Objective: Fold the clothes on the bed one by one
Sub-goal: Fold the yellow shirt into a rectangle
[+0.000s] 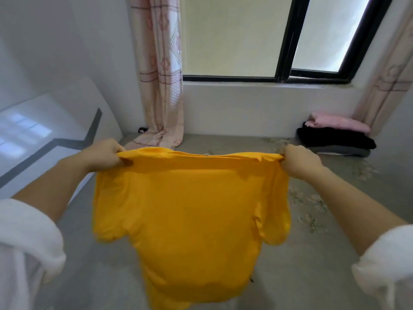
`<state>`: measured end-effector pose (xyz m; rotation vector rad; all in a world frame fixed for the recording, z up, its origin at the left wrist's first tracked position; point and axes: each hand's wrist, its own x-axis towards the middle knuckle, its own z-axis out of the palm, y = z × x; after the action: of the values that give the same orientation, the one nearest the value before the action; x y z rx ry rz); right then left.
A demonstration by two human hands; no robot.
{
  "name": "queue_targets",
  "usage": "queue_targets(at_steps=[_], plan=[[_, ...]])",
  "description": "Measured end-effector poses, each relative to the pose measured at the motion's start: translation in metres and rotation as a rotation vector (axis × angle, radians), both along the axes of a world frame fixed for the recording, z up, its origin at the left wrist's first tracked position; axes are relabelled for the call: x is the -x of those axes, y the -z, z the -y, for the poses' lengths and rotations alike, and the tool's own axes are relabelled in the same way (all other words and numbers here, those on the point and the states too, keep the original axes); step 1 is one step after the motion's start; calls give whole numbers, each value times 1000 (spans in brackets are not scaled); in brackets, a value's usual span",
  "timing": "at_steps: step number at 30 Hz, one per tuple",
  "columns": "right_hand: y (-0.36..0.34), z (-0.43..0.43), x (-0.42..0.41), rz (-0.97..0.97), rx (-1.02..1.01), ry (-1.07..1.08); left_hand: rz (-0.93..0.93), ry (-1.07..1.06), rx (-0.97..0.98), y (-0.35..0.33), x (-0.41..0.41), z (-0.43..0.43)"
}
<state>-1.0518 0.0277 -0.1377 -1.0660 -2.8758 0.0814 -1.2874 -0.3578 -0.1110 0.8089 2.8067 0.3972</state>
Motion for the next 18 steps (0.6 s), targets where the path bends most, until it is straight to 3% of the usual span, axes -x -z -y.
queue_targets(at_steps=[1, 4, 6, 9, 10, 11, 14, 18], plan=[[6, -4, 7, -97, 117, 73, -121, -75, 1, 6, 8, -5], [11, -4, 33, -484, 861, 276, -427, -227, -105, 16, 21, -21], [2, -7, 52, -719, 1115, 323, -354, -329, -306, 11, 26, -38], [-18, -11, 71, -1002, 1043, 227, 314, -526, -1100, -4, 39, -61], [-24, -11, 72, -1063, 978, 198, 444, -530, -1274, -8, 39, -64], [-28, -12, 72, -1106, 899, 187, 456, -503, -1363, -8, 39, -66], [-22, -10, 56, -1130, 677, 133, 260, -369, -1437, 5, 29, -63], [12, 2, 22, -1121, 602, 72, 74, -313, -1233, 47, 5, -45]])
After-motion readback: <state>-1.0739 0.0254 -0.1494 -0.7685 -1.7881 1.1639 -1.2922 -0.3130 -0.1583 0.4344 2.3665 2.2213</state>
